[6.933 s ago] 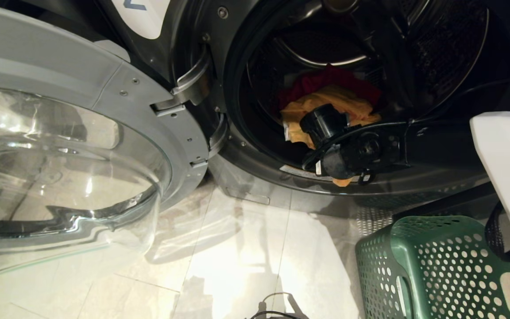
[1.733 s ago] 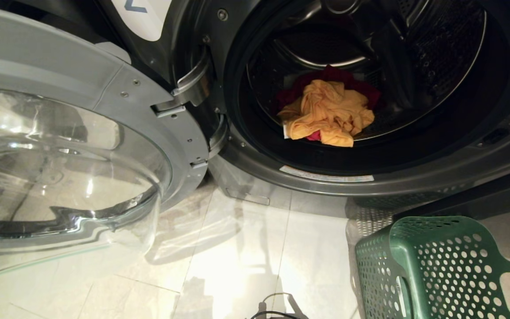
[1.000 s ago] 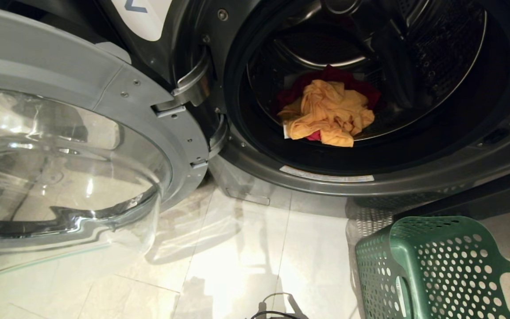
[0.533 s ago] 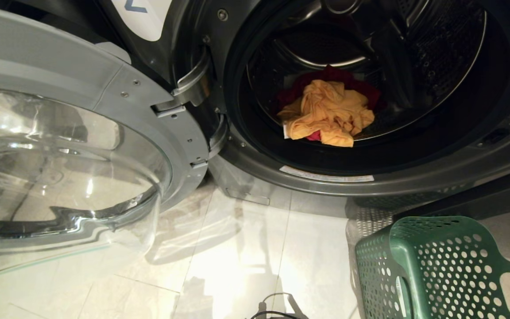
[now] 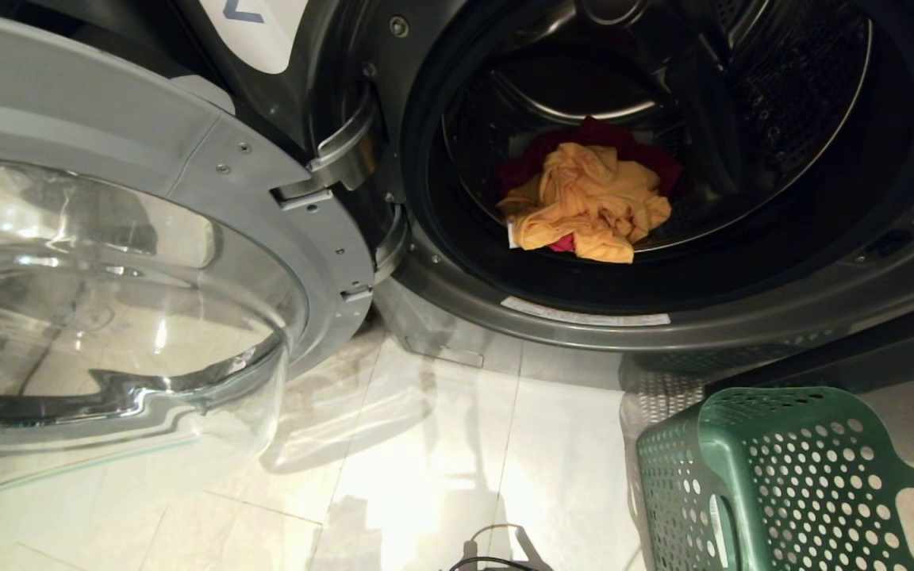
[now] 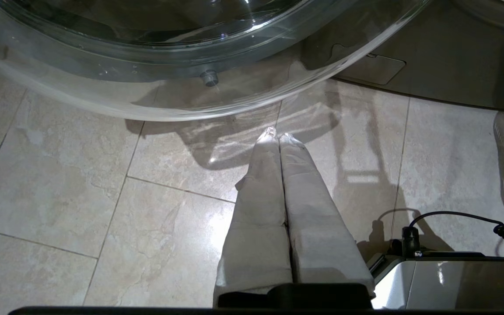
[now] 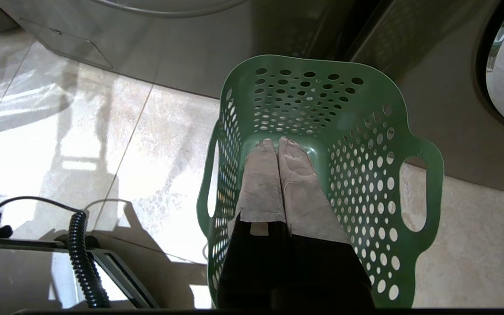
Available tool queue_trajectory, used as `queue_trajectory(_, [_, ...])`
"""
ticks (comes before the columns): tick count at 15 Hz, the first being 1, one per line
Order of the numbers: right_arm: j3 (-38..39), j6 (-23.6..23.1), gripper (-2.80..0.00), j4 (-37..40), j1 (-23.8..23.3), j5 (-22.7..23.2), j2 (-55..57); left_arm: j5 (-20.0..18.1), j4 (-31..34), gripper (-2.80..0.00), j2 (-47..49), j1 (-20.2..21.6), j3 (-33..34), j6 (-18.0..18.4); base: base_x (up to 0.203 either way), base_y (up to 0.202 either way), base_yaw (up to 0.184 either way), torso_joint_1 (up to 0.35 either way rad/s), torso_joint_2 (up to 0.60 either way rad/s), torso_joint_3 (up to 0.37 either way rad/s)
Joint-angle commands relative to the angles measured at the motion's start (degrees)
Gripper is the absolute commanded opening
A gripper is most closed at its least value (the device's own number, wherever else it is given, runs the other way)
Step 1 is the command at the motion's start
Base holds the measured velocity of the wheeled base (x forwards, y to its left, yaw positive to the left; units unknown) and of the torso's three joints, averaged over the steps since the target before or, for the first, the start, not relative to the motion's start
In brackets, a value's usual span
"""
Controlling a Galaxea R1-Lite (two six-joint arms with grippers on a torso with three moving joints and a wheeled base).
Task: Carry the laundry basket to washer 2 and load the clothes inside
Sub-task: Close the washing machine door with the left hand
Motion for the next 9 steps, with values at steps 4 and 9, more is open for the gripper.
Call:
queue_trajectory(4, [0.0,-1.31,-2.8,0.07,0.01,0.27,0.19,0.04,-0.07,-2.8,0.05,0.02,0.0,-0.02,0.0,0.0,0.0,0.0,0.0,0.0])
queue_trajectory(9, [0.0,-1.31,-2.8,0.07,0.01,0.27,0.19,-0.04,0.02,-2.8,0.05,0.02,0.0,-0.03,0.0,0.0,0.0,0.0,0.0,0.0])
